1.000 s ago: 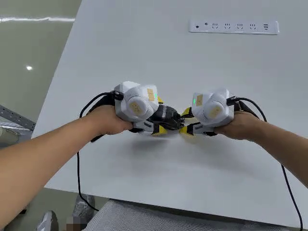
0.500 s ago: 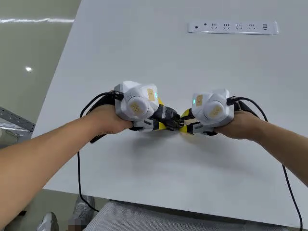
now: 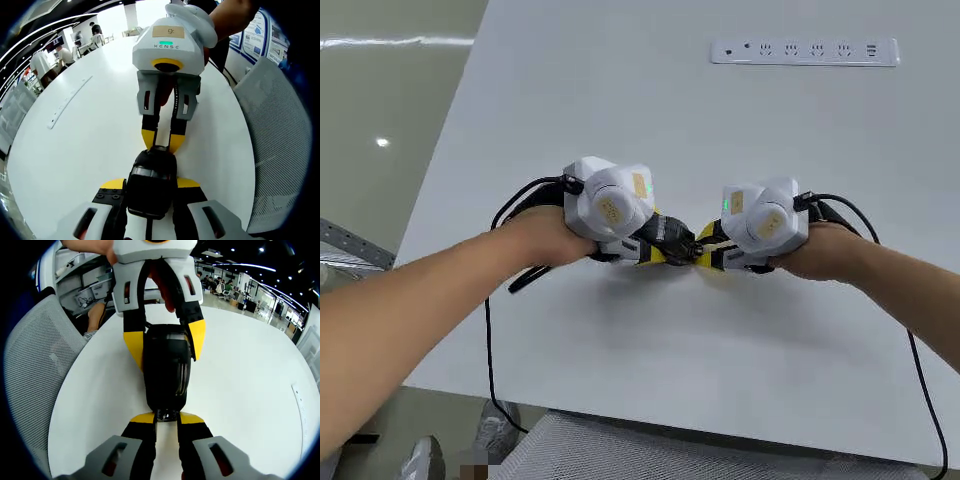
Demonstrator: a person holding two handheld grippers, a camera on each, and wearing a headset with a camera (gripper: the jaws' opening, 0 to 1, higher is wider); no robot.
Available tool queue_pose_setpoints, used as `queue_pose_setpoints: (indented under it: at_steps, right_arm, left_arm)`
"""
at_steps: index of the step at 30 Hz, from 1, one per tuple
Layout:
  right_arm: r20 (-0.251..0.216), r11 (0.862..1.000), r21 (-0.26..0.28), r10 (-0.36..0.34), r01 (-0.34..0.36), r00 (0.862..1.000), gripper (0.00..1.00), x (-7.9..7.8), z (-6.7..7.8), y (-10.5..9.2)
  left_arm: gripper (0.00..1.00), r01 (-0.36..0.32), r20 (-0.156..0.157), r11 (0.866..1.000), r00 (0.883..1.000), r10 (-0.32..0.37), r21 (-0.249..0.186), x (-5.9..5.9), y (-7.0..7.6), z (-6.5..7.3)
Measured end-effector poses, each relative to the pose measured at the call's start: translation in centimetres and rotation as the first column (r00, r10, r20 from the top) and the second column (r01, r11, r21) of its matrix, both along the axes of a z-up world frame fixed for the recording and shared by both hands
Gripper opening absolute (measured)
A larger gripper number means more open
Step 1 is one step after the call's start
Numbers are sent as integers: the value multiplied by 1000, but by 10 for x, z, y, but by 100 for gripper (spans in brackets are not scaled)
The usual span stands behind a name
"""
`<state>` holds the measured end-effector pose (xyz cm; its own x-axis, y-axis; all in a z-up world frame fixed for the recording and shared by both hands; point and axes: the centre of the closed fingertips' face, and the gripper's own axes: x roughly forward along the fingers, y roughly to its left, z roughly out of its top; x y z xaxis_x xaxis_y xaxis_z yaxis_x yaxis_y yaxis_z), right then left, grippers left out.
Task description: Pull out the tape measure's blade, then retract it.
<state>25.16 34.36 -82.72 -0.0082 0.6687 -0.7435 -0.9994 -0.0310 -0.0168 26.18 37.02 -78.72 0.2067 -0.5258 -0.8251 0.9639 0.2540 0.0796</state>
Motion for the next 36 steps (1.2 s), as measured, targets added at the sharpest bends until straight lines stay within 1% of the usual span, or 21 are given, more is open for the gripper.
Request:
queue_pose_setpoints:
  at_steps: [3, 6, 13, 21, 31, 36]
  right_arm:
    - [3, 1000, -6, -10, 10, 1000, 11, 2, 0, 0]
    - [-1, 1000, -10, -22, 22, 1000, 11, 2, 0, -1]
    - [9, 1000, -13, -18, 18, 1000, 11, 1, 1, -2]
    - [6, 999, -14, -30, 30, 1000, 11, 0, 5, -9]
    - [3, 999, -19, -46, 46, 999, 11, 1, 6, -24]
    - [-3, 999, -17, -51, 51, 999, 10, 0, 7, -30]
  left_arm:
    - [31, -5, -14, 1000, 1000, 5, 7, -1, 0, 3]
    - [30, 0, -21, 1000, 1000, 1, 15, -2, 0, 3]
    - [30, 9, -25, 1000, 1000, -8, 22, -5, 0, 6]
    - [30, 10, -23, 999, 1000, -10, 32, -5, 0, 5]
    - [30, 2, -25, 999, 1000, -1, 32, -4, 1, 4]
    - [30, 11, -22, 999, 1000, -10, 34, -2, 1, 3]
